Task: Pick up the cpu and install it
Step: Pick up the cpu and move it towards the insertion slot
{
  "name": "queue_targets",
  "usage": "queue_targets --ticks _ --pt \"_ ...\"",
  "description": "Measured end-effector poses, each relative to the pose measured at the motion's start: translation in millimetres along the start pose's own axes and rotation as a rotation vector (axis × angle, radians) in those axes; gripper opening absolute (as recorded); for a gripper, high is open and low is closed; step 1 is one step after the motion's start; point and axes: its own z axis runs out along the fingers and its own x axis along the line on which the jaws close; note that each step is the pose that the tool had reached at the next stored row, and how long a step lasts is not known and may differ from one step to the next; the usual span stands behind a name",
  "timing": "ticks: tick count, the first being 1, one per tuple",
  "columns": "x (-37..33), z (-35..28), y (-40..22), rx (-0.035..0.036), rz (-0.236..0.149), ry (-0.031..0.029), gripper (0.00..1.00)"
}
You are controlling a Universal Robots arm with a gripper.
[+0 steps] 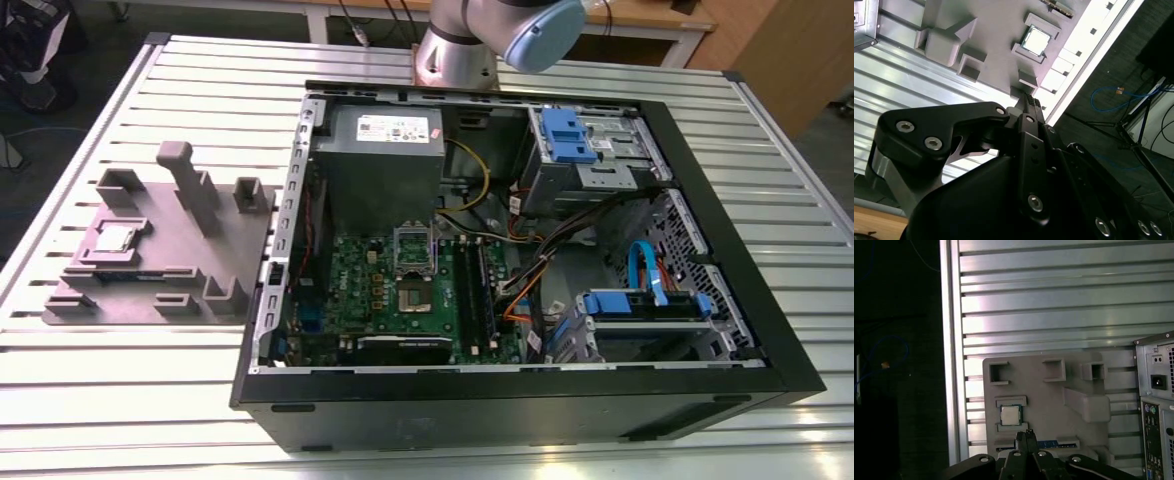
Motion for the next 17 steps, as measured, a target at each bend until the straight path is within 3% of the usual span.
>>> queue_targets --ticks 7,8,11,13,17 --pt "0.0 0.0 0.0 0.0 0.0 0.0001 0.11" --pt "0.0 0.0 0.0 0.0 0.0 0.0001 0.23" --pt "0.0 0.0 0.0 0.0 0.0 0.0001 0.29" --pt "0.0 0.0 0.0 0.0 0.0 0.0002 0.41" --pt "0.0 0.0 0.0 0.0001 0.0 0.0002 0.53"
